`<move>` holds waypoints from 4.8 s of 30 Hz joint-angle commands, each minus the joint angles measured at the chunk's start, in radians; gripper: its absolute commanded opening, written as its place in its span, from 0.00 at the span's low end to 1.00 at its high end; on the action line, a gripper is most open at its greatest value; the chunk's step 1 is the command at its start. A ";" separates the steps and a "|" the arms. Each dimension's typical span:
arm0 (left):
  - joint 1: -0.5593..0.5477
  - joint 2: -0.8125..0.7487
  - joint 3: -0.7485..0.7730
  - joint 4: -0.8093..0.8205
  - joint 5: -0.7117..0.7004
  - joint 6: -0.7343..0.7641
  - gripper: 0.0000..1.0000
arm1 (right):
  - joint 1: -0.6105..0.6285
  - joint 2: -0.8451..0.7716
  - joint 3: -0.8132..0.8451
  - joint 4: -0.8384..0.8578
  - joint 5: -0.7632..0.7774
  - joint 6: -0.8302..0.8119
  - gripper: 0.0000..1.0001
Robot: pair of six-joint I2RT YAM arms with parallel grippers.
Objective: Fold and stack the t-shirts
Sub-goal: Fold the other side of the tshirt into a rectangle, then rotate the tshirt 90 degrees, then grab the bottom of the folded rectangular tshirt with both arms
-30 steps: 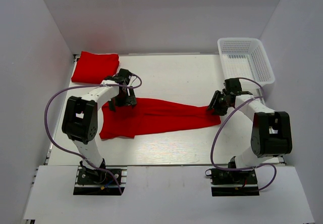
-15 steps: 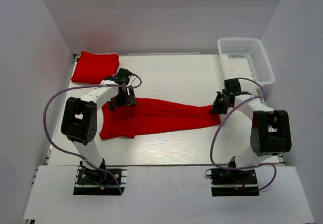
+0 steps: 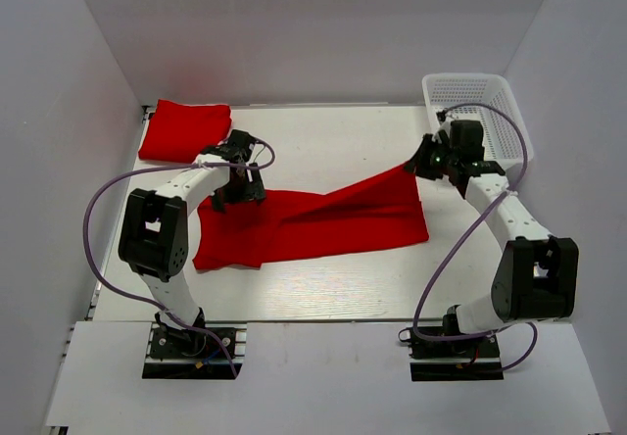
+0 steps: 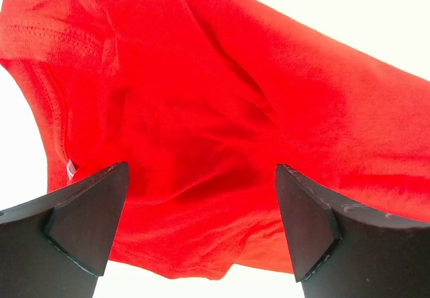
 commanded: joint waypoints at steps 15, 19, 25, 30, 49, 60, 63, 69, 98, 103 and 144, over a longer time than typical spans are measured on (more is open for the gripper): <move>0.013 -0.093 0.038 0.022 0.015 -0.033 1.00 | -0.005 0.026 0.069 0.136 -0.123 -0.180 0.00; 0.013 -0.093 0.027 0.008 0.026 -0.033 1.00 | -0.009 0.001 -0.012 0.133 -0.042 -0.189 0.00; 0.013 -0.115 -0.013 -0.001 -0.006 -0.042 1.00 | -0.027 -0.011 -0.066 0.099 0.079 -0.186 0.00; 0.013 -0.115 -0.023 -0.001 -0.006 -0.042 1.00 | -0.054 0.022 -0.089 0.099 0.095 -0.178 0.00; 0.022 -0.096 -0.042 -0.010 -0.016 -0.042 1.00 | -0.076 0.068 -0.195 0.072 0.171 -0.080 0.00; 0.022 -0.116 -0.011 -0.010 -0.016 -0.042 1.00 | -0.059 -0.033 -0.099 -0.072 0.153 -0.181 0.90; 0.022 -0.125 0.018 -0.020 0.006 -0.033 1.00 | -0.039 -0.039 -0.048 -0.082 0.044 -0.215 0.90; 0.022 -0.167 0.073 -0.029 0.026 -0.021 1.00 | 0.036 0.080 0.021 -0.005 -0.103 -0.205 0.90; 0.012 0.898 1.027 0.509 0.644 0.128 1.00 | 0.154 0.088 -0.408 -0.109 -0.354 -0.252 0.90; -0.010 1.109 1.188 0.853 0.672 -0.113 1.00 | 0.333 -0.008 -0.549 0.053 -0.439 -0.217 0.90; -0.122 -0.019 0.308 0.589 0.440 0.113 1.00 | 0.619 -0.148 -0.315 0.138 0.145 -0.114 0.90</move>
